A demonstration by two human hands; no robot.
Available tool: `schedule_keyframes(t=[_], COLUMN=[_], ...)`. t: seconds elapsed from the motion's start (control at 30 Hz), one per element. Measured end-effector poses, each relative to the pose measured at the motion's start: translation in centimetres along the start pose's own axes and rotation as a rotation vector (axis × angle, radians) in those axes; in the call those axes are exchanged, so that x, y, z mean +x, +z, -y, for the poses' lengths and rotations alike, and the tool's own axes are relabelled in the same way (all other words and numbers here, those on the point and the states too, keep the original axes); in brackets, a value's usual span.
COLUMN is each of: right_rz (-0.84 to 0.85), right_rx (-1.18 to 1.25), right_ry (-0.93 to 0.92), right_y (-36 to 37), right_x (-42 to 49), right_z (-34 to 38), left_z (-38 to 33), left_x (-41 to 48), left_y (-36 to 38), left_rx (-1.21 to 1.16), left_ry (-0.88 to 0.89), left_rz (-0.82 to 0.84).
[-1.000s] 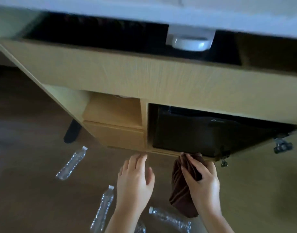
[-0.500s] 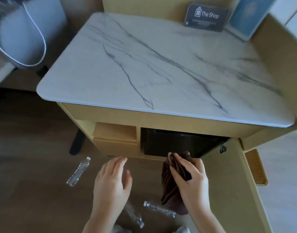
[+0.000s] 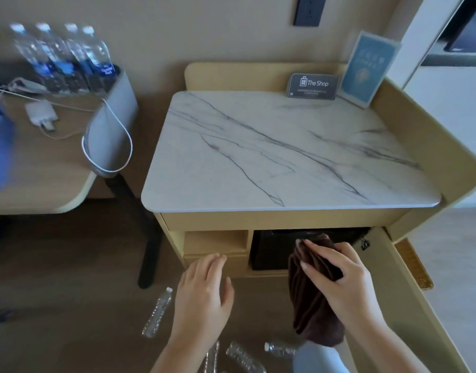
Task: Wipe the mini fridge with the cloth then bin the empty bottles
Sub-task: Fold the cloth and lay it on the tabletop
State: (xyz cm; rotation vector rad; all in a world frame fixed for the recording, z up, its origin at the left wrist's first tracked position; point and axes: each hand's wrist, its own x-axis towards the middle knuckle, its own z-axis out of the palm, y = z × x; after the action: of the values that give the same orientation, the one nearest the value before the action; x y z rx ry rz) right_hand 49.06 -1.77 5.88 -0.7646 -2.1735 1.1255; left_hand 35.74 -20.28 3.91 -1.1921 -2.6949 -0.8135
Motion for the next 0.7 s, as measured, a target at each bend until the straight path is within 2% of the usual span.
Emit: schedule_keyframes(t=[0.2,0.4,0.6,0.7], right_rz=[0.014,0.098,0.265,0.430], right_rx=[0.080,0.072,0.043,-0.042], right_ry=[0.019,-0.025,-0.137,-0.190], right_y=[0.4,2.3,5.3,7.2], right_x=[3.0,9.2,20.2,26.8], right_z=[2.3,3.1,2.5,2.3], left_z=[0.9,2.4,4.6,5.6], left_x=[2.6,7.2,14.1,18.4], left_y=[-1.3,-1.3,-0.1,0.8], left_rx=[-0.067,-0.106,-0.126,-0.099], left_ry=[-0.020,-0.023,-0.077,-0.123], left_rz=[-0.064,-0.148,-0.214,-0.209])
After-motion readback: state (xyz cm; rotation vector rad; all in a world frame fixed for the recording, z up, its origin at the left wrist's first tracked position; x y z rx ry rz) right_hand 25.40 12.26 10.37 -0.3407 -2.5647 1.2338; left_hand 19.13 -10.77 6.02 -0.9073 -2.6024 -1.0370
